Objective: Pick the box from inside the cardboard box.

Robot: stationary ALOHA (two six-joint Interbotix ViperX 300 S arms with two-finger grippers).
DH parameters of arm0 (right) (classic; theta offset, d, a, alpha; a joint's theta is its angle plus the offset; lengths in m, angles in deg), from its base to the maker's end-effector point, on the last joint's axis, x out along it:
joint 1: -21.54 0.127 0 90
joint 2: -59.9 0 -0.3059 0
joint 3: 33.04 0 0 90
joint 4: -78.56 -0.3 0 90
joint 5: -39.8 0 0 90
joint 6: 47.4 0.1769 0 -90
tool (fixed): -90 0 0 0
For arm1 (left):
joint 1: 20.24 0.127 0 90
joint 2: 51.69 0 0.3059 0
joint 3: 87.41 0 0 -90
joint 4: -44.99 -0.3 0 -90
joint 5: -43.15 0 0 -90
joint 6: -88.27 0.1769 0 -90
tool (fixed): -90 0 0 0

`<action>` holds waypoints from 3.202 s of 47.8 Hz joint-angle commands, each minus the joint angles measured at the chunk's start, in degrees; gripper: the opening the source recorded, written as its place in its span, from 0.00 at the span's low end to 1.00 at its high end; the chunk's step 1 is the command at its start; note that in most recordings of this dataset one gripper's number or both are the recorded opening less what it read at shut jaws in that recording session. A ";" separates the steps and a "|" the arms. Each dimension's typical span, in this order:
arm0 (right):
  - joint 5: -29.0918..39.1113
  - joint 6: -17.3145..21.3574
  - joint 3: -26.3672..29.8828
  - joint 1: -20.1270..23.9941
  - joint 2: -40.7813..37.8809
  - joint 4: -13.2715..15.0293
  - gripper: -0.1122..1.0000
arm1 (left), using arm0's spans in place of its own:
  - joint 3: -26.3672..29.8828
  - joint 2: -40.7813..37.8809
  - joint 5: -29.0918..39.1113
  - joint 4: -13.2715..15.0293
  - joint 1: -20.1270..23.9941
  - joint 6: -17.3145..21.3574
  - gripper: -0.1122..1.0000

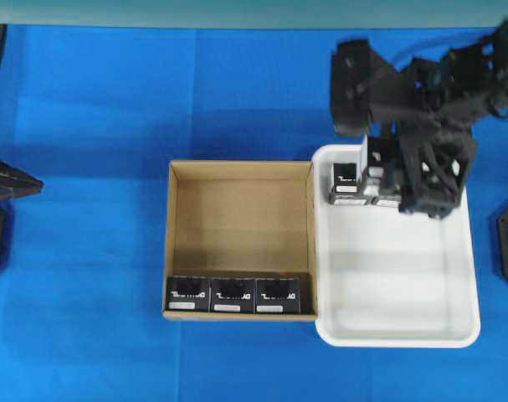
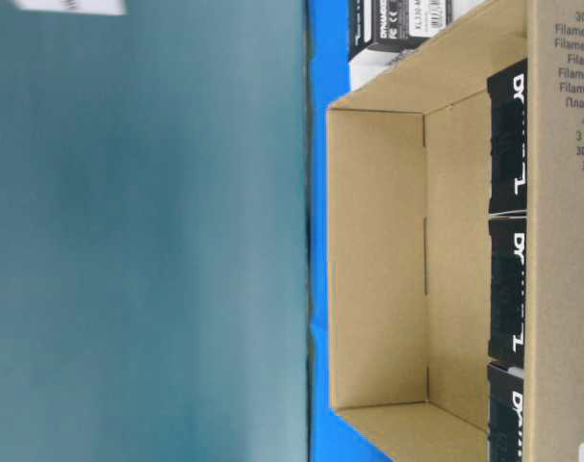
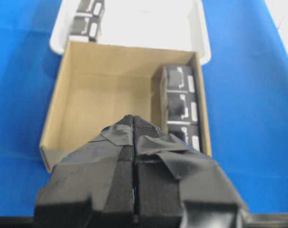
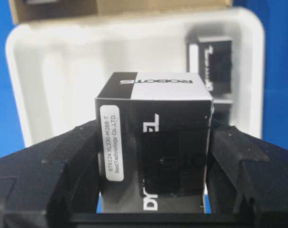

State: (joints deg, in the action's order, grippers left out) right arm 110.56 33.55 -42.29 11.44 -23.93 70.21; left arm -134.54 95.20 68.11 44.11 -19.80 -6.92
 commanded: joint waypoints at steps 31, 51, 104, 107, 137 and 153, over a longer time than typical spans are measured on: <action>-28.04 -0.53 -19.42 6.59 -10.28 0.00 0.65 | 1.49 -0.79 -0.44 -0.09 0.09 -0.18 0.04; -36.91 -0.70 -23.38 6.50 -13.54 0.97 0.65 | 1.49 -0.88 -0.53 -0.18 0.26 -0.09 0.04; -32.43 -0.97 -15.73 5.71 -17.40 1.14 0.97 | 1.41 -1.49 -0.88 -0.09 0.00 -0.26 0.04; -29.97 -0.62 -14.59 5.71 -16.88 1.14 0.97 | 1.41 -1.49 -0.88 -0.18 -0.09 -0.44 0.04; -23.55 3.52 -11.25 2.72 -2.55 0.97 0.97 | 1.32 -1.49 -0.79 -0.18 -0.18 -1.14 0.04; -23.47 3.69 -11.95 2.72 0.09 0.70 0.97 | 1.41 -1.49 -0.88 -0.09 -0.18 -1.41 0.04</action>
State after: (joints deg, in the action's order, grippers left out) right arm 87.26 37.16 -54.69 14.16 -24.80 71.09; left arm -134.54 94.50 67.76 44.11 -19.89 -8.24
